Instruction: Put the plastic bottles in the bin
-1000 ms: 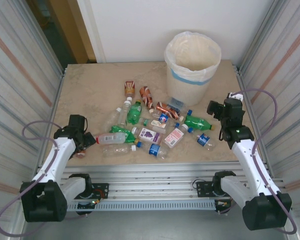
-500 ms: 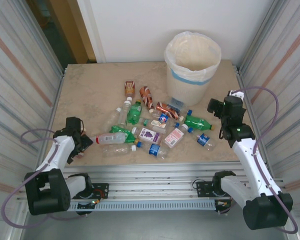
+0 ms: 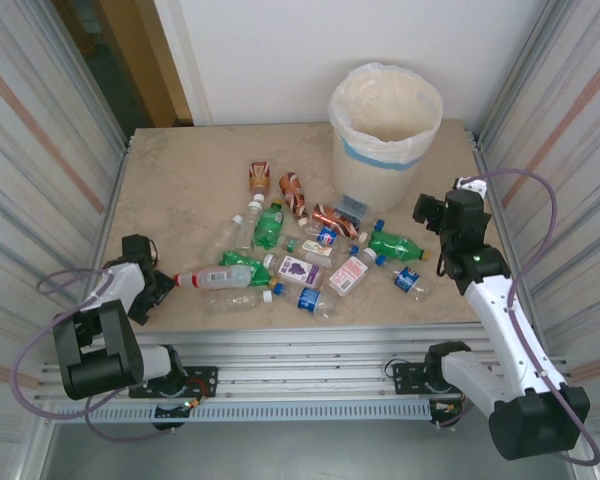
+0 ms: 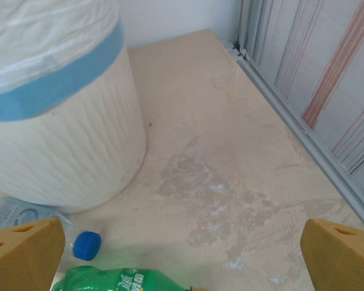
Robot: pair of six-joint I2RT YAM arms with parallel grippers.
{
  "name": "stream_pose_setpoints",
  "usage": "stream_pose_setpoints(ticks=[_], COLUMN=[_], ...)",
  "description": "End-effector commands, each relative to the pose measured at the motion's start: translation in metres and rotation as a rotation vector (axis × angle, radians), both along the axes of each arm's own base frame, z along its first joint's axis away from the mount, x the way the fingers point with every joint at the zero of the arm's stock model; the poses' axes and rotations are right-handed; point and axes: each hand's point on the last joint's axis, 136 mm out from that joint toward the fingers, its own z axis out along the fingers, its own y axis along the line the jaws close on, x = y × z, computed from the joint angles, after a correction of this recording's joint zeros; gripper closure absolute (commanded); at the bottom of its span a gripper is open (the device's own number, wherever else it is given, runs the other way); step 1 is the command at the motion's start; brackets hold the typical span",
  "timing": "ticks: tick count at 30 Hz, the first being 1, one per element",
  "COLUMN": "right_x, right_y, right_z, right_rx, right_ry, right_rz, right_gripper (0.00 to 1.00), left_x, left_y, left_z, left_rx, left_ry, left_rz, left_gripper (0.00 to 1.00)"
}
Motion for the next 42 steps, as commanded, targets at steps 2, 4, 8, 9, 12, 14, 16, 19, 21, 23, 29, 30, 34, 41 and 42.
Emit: stream_pose_setpoints(ticks=[2, 4, 8, 9, 12, 14, 16, 19, 21, 23, 29, 30, 34, 41, 42], right_x=[0.002, 0.003, 0.005, 0.005, 0.007, 0.008, 0.009, 0.012, 0.013, 0.013, 0.012, 0.012, 0.010, 0.012, 0.013], right_y=[0.001, 0.002, 0.006, 0.007, 0.012, 0.015, 0.017, 0.022, 0.025, 0.028, 0.038, 0.040, 0.052, 0.084, 0.087], right_z=[0.013, 0.013, 0.013, 0.014, 0.014, 0.014, 0.015, 0.016, 0.020, 0.024, 0.033, 0.035, 0.040, 0.040, 0.040], right_rx=[-0.032, -0.038, -0.046, -0.045, -0.047, -0.045, -0.045, -0.043, -0.039, -0.039, -0.031, -0.029, -0.012, 0.063, 0.058], right_ry=[-0.017, -0.012, -0.008, -0.010, -0.010, -0.010, -0.012, -0.014, -0.025, -0.032, -0.041, -0.045, -0.046, -0.008, 0.001], right_rz=[-0.006, -0.003, 0.006, 0.009, 0.024, 0.033, 0.042, 0.057, 0.067, 0.073, 0.108, 0.115, 0.165, 0.287, 0.293], right_gripper=[0.02, 0.02, 0.02, 0.02, 0.02, 0.02, 0.02, 0.02, 0.02, 0.02, 0.02, 0.02, 0.02, 0.02, 0.02], left_x=[0.010, 0.013, 0.014, 0.014, 0.011, 0.009, 0.010, 0.012, 0.012, 0.010, 0.016, 0.019, 0.030, 0.046, 0.047], left_y=[0.002, 0.003, 0.007, 0.008, 0.013, 0.014, 0.014, 0.014, 0.013, 0.012, -0.007, -0.012, -0.037, -0.078, -0.078], left_z=[-0.007, -0.005, 0.004, 0.008, 0.021, 0.029, 0.040, 0.057, 0.066, 0.075, 0.100, 0.106, 0.129, 0.168, 0.170], left_rx=[-0.041, -0.036, -0.010, 0.002, 0.038, 0.055, 0.071, 0.089, 0.098, 0.104, 0.043, 0.025, -0.059, -0.049, -0.032], left_ry=[-0.038, -0.044, -0.053, -0.061, -0.082, -0.108, -0.147, -0.200, -0.224, -0.240, -0.350, -0.383, -0.500, -0.581, -0.568], left_rz=[0.028, 0.026, 0.020, 0.018, 0.017, 0.013, 0.003, -0.019, -0.033, -0.042, -0.124, -0.146, -0.231, -0.404, -0.414], left_gripper=[0.27, 0.33, 0.41, 0.44, 0.51, 0.54, 0.58, 0.59, 0.60, 0.62, 0.64, 0.65, 0.67, 0.67, 0.65])
